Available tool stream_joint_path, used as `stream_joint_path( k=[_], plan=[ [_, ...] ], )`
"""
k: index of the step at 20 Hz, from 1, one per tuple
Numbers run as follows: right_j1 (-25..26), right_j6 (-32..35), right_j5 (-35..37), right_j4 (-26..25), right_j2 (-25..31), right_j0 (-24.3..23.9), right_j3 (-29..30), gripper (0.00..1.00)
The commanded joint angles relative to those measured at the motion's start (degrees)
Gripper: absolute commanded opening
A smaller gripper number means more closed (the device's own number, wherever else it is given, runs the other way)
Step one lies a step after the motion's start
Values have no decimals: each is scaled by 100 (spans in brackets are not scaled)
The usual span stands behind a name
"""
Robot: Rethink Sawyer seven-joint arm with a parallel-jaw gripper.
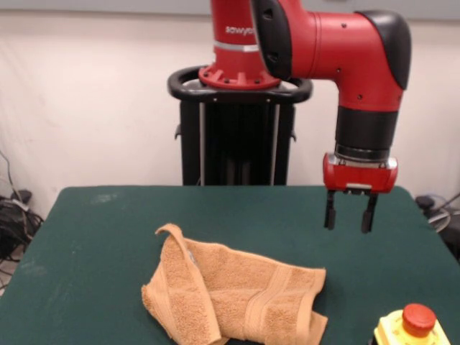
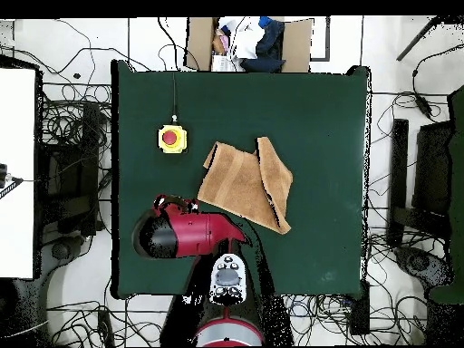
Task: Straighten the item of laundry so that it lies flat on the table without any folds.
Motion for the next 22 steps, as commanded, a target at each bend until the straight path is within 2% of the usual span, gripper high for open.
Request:
stream_joint_path(
  k=[1, 3, 5, 7, 10, 11, 12, 13, 14, 15, 17, 19, 21, 22],
  plan=[
    [-249, -226, 281, -193, 815, -25, 130, 100],
    [-559, 70, 218, -82, 942, -63, 417, 100],
    [-1225, 638, 27, 144, 1108, -58, 853, 100],
    [-2531, 1600, -314, 551, 1107, 95, 1443, 100],
    [-4753, 2693, -110, 1528, 840, 468, 2175, 100],
    [-5425, 2781, 146, 1922, 597, 667, 2324, 100],
    [-6020, 2655, 510, 2244, -52, 1091, 2327, 100],
    [-6427, 2631, 971, 2233, -1060, 1734, 2120, 100],
    [-6554, 2961, 1422, 1794, -1958, 2350, 1727, 100],
    [-6539, 3452, 1756, 1204, -2608, 2853, 1323, 100],
    [-6331, 4364, 2173, 115, -3491, 3627, 646, 100],
    [-6117, 5416, 2827, -1205, -4165, 4387, -58, 100],
    [-5924, 5884, 3249, -1807, -4578, 4838, -403, 100],
    [-5872, 5885, 3285, -1811, -4709, 4922, -443, 100]
  ],
)
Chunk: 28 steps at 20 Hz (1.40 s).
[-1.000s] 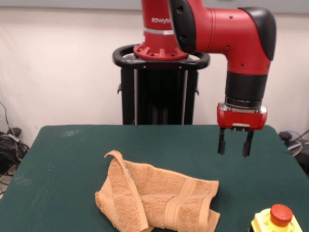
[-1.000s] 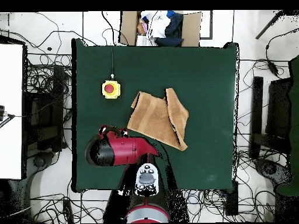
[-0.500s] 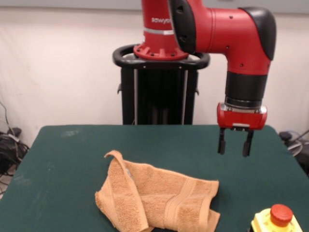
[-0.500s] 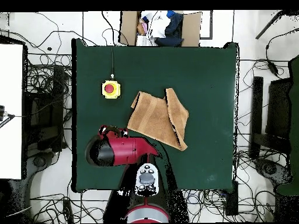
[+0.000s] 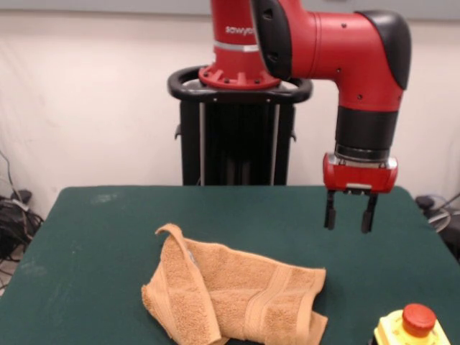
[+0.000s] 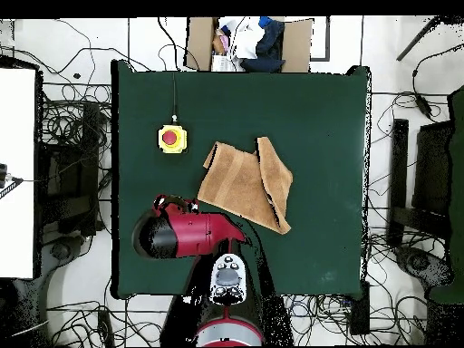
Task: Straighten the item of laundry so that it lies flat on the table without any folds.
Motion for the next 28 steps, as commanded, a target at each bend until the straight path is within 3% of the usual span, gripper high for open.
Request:
stream_joint_path(
  k=[1, 13, 18, 21, 25, 28],
  plan=[
    [-1123, 4361, 2048, -1749, -2595, 1506, -1202, 100],
    [-778, 4211, 1669, -1765, -3029, 1664, -1460, 100],
    [26, 4118, 193, -1907, -3276, 1377, -1383, 100],
    [264, 3829, -336, -2041, -3448, 1197, -1312, 100],
    [506, 2859, -1399, -1944, -3152, 364, -935, 100],
    [483, 1886, -1813, -1732, -2169, -847, -448, 100]
  ],
)
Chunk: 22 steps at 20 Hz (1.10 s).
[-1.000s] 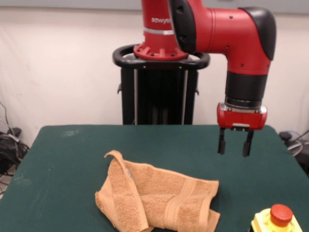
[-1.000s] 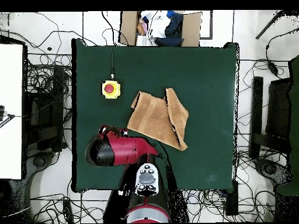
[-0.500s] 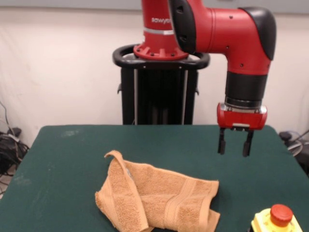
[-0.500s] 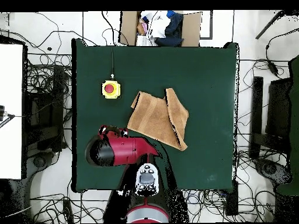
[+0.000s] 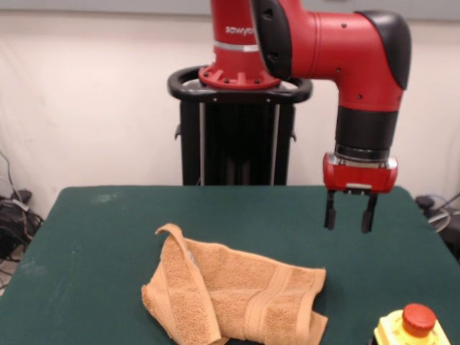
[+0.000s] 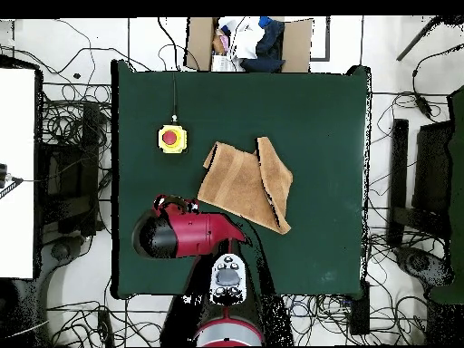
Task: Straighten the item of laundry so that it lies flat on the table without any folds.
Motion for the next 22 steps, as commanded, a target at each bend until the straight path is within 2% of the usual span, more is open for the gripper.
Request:
stream_joint_path(
  k=[1, 4, 7, 9, 11, 12, 15, 22],
  plan=[
    [658, -917, -1426, -58, 1351, -2007, 998, 100],
    [605, -1529, -1274, -194, 2185, -2947, 1200, 100],
    [486, -2052, -959, -256, 2818, -3682, 1327, 100],
    [320, -2293, -698, -149, 3131, -4001, 1439, 100],
    [157, -2256, -444, 21, 3360, -4119, 1551, 100],
    [52, -2055, -358, 91, 3305, -3995, 1574, 100],
    [-110, -1085, -136, 103, 2747, -3181, 1364, 100],
    [493, 749, -95, 321, 1785, -1587, 544, 100]
  ],
)
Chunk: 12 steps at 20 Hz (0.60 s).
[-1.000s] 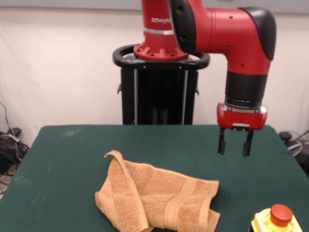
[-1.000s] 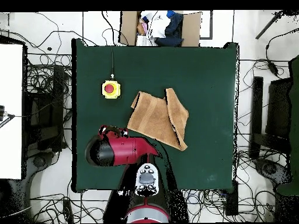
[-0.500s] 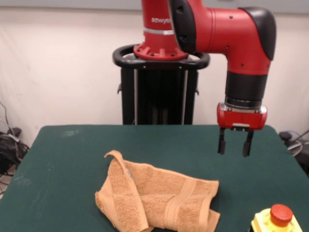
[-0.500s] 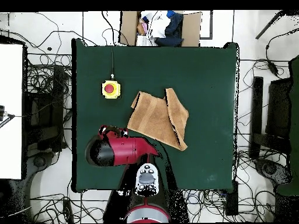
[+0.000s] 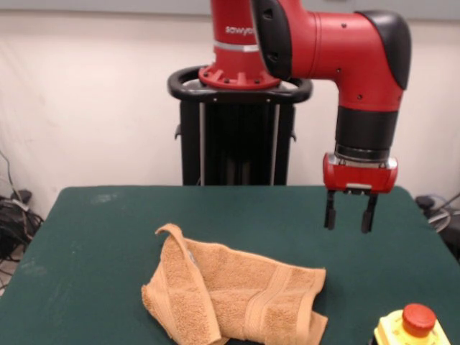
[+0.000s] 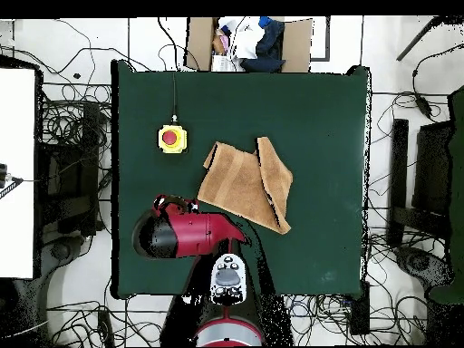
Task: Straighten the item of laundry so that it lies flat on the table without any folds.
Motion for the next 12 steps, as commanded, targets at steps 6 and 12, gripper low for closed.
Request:
stream_joint_path(
  k=[6, 12],
  plan=[
    [723, 1460, 875, 869, -573, 2597, -1055, 100],
    [1293, 1618, 1399, 1567, -992, 3428, -2100, 100]
  ],
)
